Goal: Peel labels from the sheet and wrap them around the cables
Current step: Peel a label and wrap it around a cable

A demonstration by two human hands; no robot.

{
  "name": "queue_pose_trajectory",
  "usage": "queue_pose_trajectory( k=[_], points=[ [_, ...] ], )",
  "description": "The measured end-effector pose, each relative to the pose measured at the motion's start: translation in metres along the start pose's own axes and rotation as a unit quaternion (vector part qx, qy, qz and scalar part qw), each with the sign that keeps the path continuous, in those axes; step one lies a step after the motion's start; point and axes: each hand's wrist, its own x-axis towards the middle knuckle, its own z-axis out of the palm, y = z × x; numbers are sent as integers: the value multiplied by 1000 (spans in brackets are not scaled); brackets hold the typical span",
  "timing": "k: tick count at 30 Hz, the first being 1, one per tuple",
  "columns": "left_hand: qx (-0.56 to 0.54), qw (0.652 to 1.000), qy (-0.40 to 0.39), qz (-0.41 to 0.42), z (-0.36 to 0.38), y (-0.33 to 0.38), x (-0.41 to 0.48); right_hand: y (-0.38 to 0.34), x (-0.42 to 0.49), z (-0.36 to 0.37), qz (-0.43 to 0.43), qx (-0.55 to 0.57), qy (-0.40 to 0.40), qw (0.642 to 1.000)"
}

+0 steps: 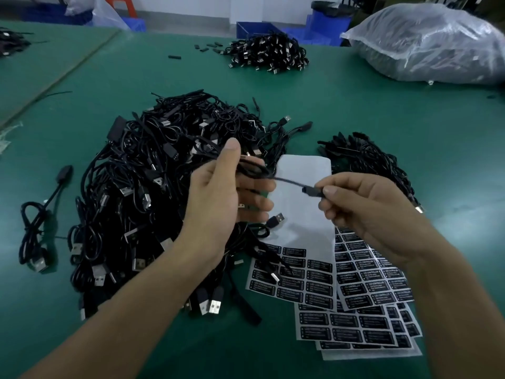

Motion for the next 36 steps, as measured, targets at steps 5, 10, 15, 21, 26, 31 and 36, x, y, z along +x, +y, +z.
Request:
queue_pose_trajectory(
  k=[5,10,15,21,26,31,36],
  points=[
    [235,961,-122,-77,0,1,-5,11,1,9,-76,38,94,992],
    [371,885,-49,277,1,-4,-11,14,-8,11,-165,-31,79,983],
    [540,799,-146,219,-1,-6,-12,12,-19,16,-151,11,-9,988],
    [483,843,-212,105,-7,-23,-5,15,-21,15,-135,-56,33,989],
    [453,871,-170,89,-8,-27,-4,21,-23,-1,-56,-270,192,942],
    [525,821,-199,106,-4,-29,-7,21,-26,1,52,-322,92,941],
    [583,774,-220,114,-3,-31,-7,12,-28,6,51,-211,-12,976]
  ],
)
